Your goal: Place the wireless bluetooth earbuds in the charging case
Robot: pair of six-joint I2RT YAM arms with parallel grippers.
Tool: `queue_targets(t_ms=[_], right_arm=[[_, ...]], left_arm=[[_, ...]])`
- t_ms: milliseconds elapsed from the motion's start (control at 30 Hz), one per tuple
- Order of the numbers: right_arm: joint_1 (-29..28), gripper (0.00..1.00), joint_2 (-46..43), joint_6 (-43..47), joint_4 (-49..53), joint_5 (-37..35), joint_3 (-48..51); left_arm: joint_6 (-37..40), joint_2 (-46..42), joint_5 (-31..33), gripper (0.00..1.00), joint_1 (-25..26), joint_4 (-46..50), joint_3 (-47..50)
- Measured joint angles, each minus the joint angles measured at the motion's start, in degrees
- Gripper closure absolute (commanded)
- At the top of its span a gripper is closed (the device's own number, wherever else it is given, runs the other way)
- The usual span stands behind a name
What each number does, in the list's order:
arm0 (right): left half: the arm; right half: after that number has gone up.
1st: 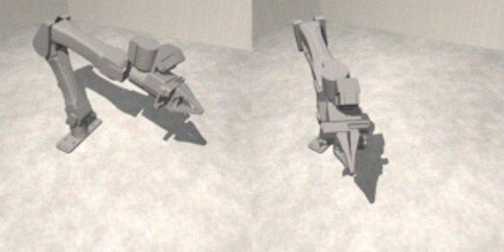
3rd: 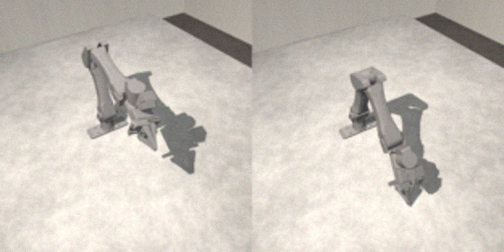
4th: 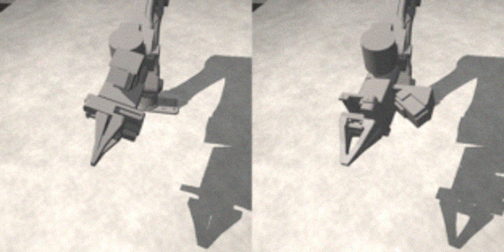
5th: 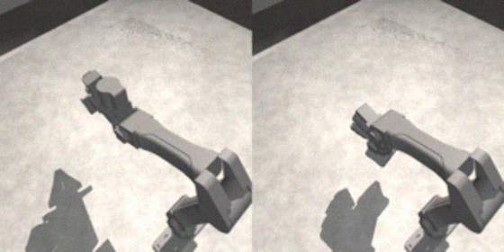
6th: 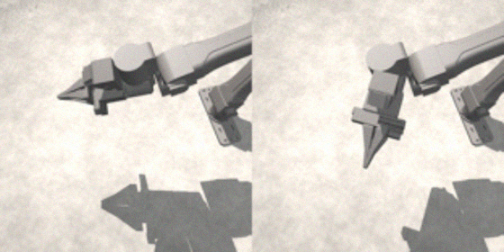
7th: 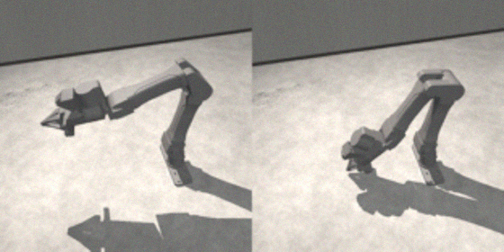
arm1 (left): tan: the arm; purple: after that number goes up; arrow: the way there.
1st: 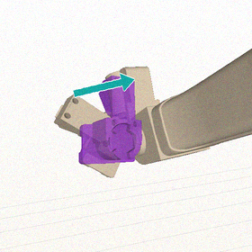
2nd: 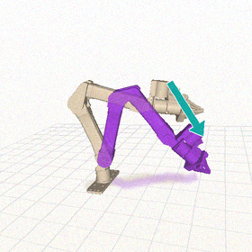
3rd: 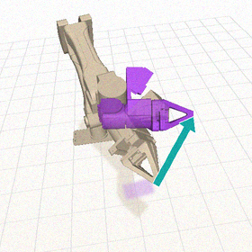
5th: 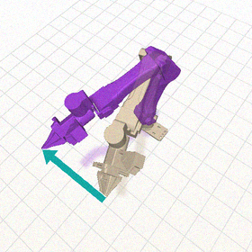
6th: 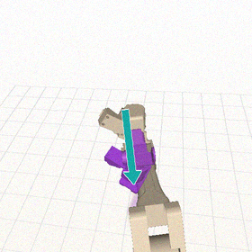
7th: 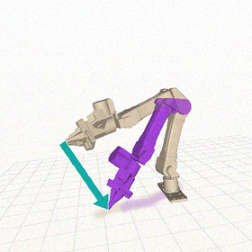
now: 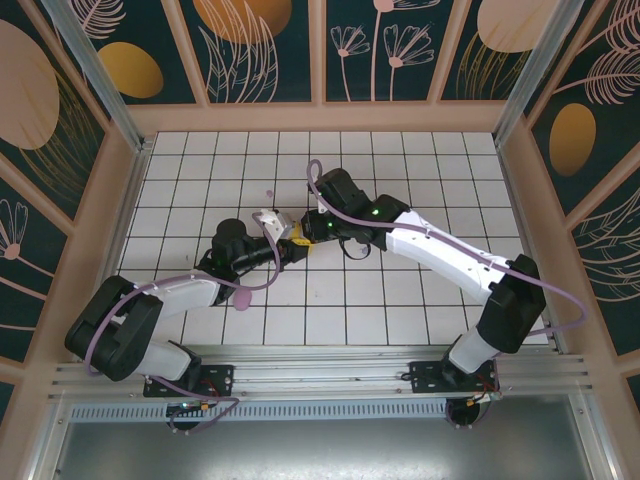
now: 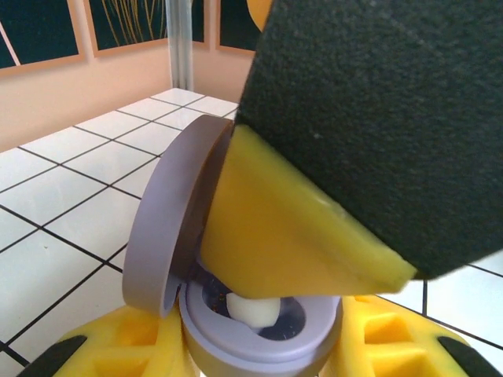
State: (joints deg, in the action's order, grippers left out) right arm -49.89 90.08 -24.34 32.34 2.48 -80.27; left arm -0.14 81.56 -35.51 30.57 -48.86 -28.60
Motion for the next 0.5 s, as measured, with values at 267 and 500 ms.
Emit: queue_targets(t_ms=[267,500], right_arm=[[-1.01,0.73,0.0,1.57,1.18,-0.79,-0.15],[-1.49,0.62,-0.02,1.46,1.77,-0.72,-0.15]], left_arm=[[0.13,0.0,-0.04,1.0,0.09,0.33,0.0],[0.13,0.0,-0.04,1.0,0.2,0.68,-0.02]])
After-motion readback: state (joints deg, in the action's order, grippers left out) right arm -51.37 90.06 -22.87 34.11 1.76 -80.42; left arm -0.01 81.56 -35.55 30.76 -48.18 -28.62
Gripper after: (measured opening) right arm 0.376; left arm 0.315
